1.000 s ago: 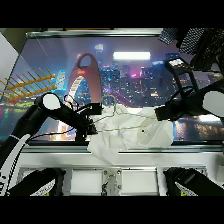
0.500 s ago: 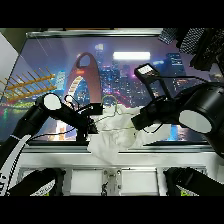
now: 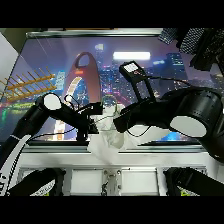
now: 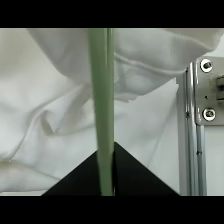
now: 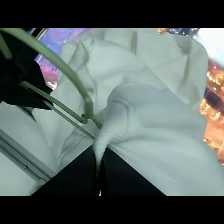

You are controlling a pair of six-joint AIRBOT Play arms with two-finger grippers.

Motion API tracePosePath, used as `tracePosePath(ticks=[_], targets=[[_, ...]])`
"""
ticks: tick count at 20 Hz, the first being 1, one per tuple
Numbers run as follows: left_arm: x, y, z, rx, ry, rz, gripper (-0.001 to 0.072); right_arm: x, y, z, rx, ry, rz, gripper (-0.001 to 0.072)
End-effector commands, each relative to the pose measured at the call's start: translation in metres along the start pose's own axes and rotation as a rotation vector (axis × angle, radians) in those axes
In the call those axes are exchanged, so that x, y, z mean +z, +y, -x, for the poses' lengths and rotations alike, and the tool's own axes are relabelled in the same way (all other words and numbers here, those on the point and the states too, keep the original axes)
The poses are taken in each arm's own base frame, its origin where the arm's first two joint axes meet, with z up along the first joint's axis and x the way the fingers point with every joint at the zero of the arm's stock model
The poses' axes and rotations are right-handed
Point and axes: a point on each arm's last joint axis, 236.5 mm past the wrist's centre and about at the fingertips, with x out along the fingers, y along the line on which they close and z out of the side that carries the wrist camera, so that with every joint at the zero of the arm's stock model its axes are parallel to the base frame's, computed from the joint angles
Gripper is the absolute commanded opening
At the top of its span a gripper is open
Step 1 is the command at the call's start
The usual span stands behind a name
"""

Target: Fold the clothes and pants, and hang the long-sleeved shirts on hangers.

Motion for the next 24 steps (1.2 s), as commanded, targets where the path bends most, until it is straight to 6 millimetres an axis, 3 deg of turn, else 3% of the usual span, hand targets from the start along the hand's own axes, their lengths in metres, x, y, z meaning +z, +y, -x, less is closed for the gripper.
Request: tracePosePath(ticks=[1,12,13,14,15,16,19,24], targets=[[-0.002,-0.001,-0.003,-0.017,0.007,0.007,0.0009,0.016,0.014,-0.003,0.054,-0.063,-0.007,0.0018],[-0.007,0.002,-0.011,-0.042,0.020,0.038,0.0009,0.013,0.016,-0.018,0.056,-0.027,-0.014,0.0033],[-0.007,0.002,-0.011,-0.043,0.020,0.038,0.0009,0.013,0.016,-0.018,0.056,-0.027,-0.014,0.0127],[-0.007,0.002,-0.011,-0.043,0.020,0.038,0.0009,0.013,0.016,-0.018,0.057,-0.027,-0.014,0.0365],[-0.008,0.002,-0.011,-0.043,0.021,0.038,0.0009,0.013,0.016,-0.017,0.058,-0.027,-0.014,0.0536],[-0.008,0.002,-0.011,-0.043,0.021,0.038,0.0010,0.012,0.016,-0.015,0.060,-0.025,-0.014,0.0606],[-0.008,0.002,-0.011,-0.042,0.020,0.038,0.0009,0.002,0.013,0.006,0.049,0.003,0.021,0.0613],[-0.007,0.003,-0.011,-0.042,0.020,0.038,0.0010,-0.021,-0.010,0.048,0.046,0.090,0.016,0.0613]])
